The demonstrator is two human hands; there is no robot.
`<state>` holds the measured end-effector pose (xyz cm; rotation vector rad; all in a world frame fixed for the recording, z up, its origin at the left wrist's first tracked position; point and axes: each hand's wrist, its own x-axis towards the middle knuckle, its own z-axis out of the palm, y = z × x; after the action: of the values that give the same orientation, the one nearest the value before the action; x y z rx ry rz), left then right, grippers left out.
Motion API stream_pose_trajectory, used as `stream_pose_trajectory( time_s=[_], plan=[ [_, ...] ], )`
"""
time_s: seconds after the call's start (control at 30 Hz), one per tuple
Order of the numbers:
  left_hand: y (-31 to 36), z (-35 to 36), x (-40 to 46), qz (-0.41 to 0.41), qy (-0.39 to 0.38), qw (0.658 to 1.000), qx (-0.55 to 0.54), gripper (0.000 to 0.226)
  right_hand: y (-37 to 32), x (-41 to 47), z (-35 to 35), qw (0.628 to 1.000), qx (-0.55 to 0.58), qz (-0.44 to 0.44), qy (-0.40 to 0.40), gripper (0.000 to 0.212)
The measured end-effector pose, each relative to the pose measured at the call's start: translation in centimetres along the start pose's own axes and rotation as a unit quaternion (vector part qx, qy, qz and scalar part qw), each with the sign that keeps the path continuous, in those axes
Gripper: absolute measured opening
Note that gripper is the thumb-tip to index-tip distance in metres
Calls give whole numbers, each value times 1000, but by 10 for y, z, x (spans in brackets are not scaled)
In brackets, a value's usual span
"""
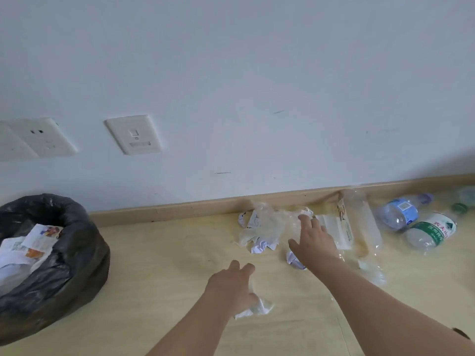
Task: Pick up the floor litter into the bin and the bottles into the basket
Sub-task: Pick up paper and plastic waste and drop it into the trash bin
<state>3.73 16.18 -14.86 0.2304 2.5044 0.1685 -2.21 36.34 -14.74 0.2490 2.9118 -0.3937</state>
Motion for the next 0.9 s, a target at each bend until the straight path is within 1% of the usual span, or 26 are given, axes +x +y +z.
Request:
stream_pose_trajectory(
  time_s=[0.03, 0.1, 0.13, 0.17, 0.23, 0.3, 0.37, 0.43, 0.53, 0.6, 0.67, 0.8, 0.9],
  plan=[
    [6, 6, 5, -11, -6, 1000, 26, 54, 0, 9, 4, 1000, 0, -3, 11, 67],
    [13, 16, 10, -30, -12, 998, 58, 43, -7, 26, 14, 1000, -15, -24, -3, 86],
    [14, 20, 12, -35, -14, 997, 63, 37, -14, 31, 20, 998, -33, -41, -18, 89],
    [14, 23, 13, -37, -18, 997, 68, 32, -20, 36, 25, 996, -60, -59, -34, 83],
    [15, 26, 18, -35, -28, 996, 77, 25, -28, 45, 34, 989, -110, -85, -50, 60],
    [15, 25, 21, -37, -34, 997, 64, 21, -33, 49, 37, 987, -125, -97, -34, 43],
    [11, 21, 21, -42, -24, 998, 39, 19, -33, 50, 40, 989, -106, -99, -11, 36],
    [5, 13, 22, -47, -3, 999, 17, 22, -30, 54, 39, 993, -76, -85, 19, 35],
    [-7, -4, 23, -52, 39, 996, -58, 24, -27, 61, 32, 997, -23, -58, 37, 29],
    [-14, -15, 21, -63, 83, 985, -136, 21, -27, 61, 25, 998, 5, -55, 41, 25],
    [-17, -28, 16, -82, 118, 966, -214, 21, -27, 55, 15, 996, 16, -64, 54, 22],
    [-25, -54, 3, -103, 144, 934, -311, 26, -23, 40, -14, 992, 11, -83, 91, 17],
    [-34, -73, -10, -112, 157, 907, -375, 24, -24, 29, -42, 989, 95, -54, 104, 1]
  ],
)
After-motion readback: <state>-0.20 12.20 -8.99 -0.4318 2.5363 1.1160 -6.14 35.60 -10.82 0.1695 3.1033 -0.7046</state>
